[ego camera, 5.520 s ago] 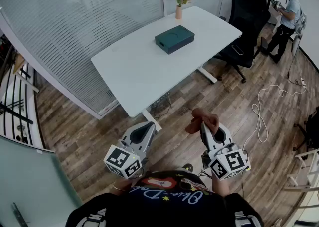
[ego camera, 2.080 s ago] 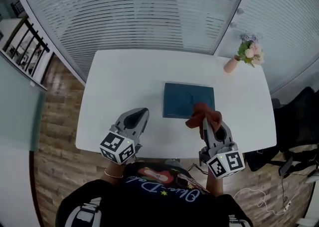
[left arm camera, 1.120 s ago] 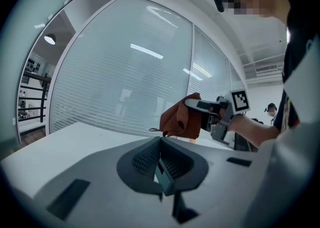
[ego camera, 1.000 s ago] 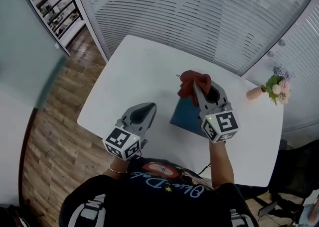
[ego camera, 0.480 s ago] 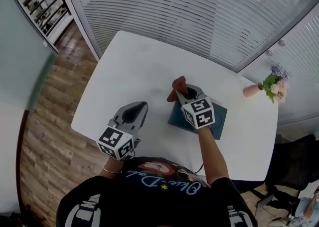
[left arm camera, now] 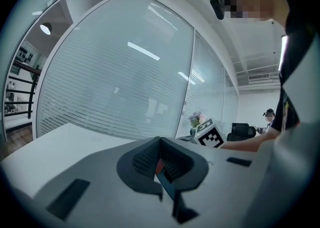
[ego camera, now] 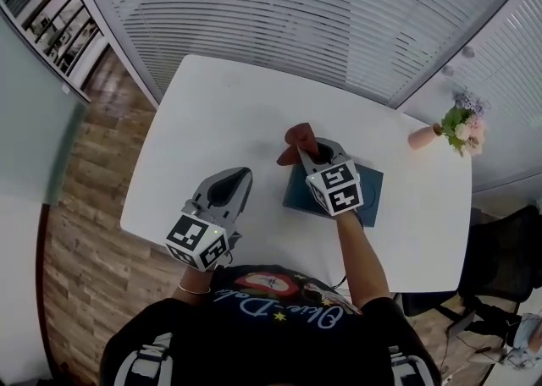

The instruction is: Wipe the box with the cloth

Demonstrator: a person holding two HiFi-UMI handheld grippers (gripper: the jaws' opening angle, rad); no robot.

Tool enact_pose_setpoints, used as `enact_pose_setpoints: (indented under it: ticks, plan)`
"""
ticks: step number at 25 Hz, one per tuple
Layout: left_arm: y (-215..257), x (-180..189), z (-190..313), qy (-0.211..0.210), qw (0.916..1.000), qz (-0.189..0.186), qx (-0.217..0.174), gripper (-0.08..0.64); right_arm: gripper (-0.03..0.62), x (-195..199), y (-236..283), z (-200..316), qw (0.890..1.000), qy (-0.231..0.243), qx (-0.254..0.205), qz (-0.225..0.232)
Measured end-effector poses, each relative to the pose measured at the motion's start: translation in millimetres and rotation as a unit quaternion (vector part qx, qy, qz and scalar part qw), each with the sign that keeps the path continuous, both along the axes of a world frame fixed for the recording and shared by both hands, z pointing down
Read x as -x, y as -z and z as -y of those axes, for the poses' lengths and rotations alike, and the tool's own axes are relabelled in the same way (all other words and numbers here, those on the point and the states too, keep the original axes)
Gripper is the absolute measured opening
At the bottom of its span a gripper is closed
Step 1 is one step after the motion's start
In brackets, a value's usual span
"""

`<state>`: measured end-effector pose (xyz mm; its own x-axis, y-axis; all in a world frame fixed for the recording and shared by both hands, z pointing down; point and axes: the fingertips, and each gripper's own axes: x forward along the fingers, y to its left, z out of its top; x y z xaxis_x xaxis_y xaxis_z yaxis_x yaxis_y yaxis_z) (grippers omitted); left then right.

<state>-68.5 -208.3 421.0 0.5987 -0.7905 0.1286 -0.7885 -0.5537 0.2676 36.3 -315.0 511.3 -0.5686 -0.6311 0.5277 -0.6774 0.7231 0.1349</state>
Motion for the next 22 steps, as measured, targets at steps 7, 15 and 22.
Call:
enact_pose_setpoints:
  ticks: [7,15,22]
  plan:
    - [6,-4,-3,-0.004,1.0,0.005,-0.008,0.005,0.046,-27,1,1,0.999,-0.038,-0.005,0.0]
    - [7,-17,-8,-0.011,0.9999,0.007,-0.009,0.005,0.046,-50,0,-3,0.998,-0.038,-0.017,-0.039]
    - [10,-21,-12,-0.011,0.9998,0.007,-0.013,0.005,0.046,-84,-4,-8,0.992,-0.058,-0.034,-0.11]
